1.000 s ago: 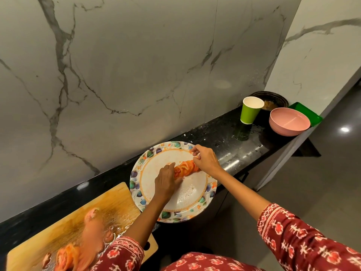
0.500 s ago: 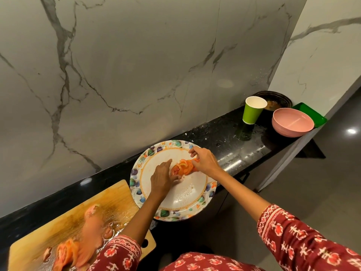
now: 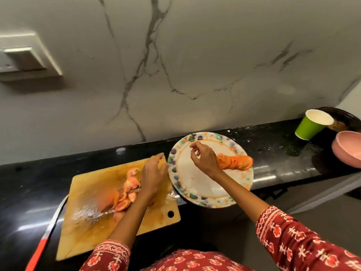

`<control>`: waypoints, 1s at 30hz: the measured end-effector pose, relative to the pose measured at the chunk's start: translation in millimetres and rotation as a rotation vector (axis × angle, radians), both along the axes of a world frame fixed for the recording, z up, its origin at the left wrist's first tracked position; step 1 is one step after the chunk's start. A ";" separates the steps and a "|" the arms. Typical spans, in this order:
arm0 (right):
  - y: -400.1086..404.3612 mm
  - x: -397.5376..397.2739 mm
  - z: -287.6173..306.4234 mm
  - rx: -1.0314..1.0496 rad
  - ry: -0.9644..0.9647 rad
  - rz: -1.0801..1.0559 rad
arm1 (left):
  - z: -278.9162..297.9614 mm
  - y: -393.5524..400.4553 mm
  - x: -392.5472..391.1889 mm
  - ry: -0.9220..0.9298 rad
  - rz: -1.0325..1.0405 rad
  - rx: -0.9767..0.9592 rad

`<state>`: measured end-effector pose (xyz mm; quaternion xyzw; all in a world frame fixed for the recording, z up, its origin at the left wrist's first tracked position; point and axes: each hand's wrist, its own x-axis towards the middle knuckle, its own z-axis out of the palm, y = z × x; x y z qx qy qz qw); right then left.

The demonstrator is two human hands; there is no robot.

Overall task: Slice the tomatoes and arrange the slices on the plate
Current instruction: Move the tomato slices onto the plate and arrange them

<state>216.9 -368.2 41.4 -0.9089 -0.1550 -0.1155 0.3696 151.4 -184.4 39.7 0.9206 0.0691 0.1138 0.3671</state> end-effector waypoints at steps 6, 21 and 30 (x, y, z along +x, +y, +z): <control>77.7 -21.7 3.0 -0.024 0.067 0.234 | 2.7 84.8 -50.7 -0.029 0.312 -0.054; 191.1 -59.6 2.6 -0.388 0.316 0.383 | -9.0 173.4 -119.2 0.088 0.257 -0.040; 190.1 -59.1 54.2 -0.360 0.334 0.624 | 14.0 157.4 -113.6 -0.063 0.121 -0.223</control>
